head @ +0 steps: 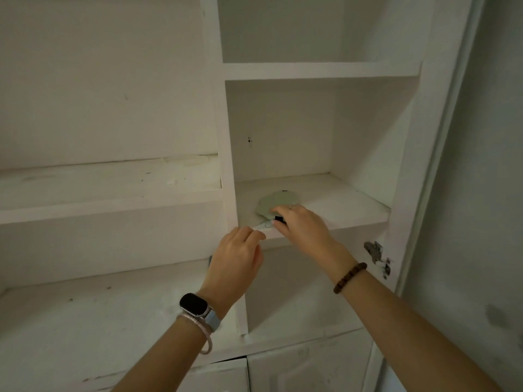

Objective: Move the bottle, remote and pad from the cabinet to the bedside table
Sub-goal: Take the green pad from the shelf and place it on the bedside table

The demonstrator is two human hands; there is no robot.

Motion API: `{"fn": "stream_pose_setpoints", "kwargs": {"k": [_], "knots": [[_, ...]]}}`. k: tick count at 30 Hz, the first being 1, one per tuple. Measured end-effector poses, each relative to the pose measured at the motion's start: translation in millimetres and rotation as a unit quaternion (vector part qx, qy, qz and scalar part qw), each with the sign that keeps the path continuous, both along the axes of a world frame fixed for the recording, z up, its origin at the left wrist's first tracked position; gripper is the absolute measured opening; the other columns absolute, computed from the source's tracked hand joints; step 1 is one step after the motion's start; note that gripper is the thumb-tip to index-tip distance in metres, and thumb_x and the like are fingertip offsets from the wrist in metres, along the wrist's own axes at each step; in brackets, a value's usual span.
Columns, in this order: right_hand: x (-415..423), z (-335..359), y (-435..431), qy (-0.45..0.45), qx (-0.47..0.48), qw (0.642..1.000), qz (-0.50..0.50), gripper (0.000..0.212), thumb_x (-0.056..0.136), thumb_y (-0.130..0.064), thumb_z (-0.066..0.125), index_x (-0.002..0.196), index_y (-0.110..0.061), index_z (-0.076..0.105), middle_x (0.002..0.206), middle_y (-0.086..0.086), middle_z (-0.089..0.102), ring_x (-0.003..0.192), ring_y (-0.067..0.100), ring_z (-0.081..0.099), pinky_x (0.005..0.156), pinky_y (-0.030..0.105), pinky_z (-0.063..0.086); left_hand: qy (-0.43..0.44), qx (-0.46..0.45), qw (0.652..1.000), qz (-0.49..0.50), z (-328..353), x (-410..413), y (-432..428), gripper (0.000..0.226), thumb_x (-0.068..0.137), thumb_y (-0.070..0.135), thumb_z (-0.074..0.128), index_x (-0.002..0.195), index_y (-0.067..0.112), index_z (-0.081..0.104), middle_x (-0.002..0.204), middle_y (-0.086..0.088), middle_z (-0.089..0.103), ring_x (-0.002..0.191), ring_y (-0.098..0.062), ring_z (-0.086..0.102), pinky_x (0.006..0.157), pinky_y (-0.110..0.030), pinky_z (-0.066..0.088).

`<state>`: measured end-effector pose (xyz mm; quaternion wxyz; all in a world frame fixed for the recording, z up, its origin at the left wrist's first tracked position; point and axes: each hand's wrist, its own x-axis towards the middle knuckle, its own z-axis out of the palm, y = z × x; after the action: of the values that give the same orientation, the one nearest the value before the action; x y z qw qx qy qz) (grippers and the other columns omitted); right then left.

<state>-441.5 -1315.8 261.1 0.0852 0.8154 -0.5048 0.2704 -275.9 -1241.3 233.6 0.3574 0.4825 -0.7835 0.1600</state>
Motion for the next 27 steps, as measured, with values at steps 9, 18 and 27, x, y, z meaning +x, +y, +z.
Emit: {"fn": "stream_pose_setpoints", "kwargs": {"k": [9,18,27], "knots": [[-24,7,11,-0.089,-0.125,0.988,-0.009,0.025,0.090,-0.008,0.061,0.114,-0.013,0.068,0.100,0.011,0.071,0.088,0.028,0.068,0.069,0.036,0.056,0.085,0.046,0.993,-0.072,-1,-9,-7,0.019,0.090,0.009,0.053,0.106,0.012,0.063,0.097,-0.001,0.061,0.084,-0.015,0.056,0.072,-0.029,0.048],[-76,-24,84,-0.135,-0.193,0.972,0.013,0.025,0.084,-0.006,0.065,0.106,-0.016,0.071,0.108,0.002,0.071,0.100,0.015,0.066,0.082,0.022,0.051,0.397,0.320,0.837,-0.197,-37,-60,-21,0.026,0.100,0.017,0.039,0.104,0.007,0.063,0.091,-0.012,0.070,0.077,-0.015,0.068,0.076,-0.033,0.054],[-112,-56,132,-0.125,-0.106,0.986,0.040,0.026,0.089,-0.018,0.057,0.109,-0.012,0.072,0.122,0.006,0.065,0.121,0.014,0.054,0.109,0.017,0.036,0.685,0.463,0.466,-0.315,-34,-101,-17,0.052,0.097,0.047,0.035,0.123,0.007,0.057,0.115,-0.015,0.066,0.103,-0.030,0.064,0.082,-0.038,0.057]]}}
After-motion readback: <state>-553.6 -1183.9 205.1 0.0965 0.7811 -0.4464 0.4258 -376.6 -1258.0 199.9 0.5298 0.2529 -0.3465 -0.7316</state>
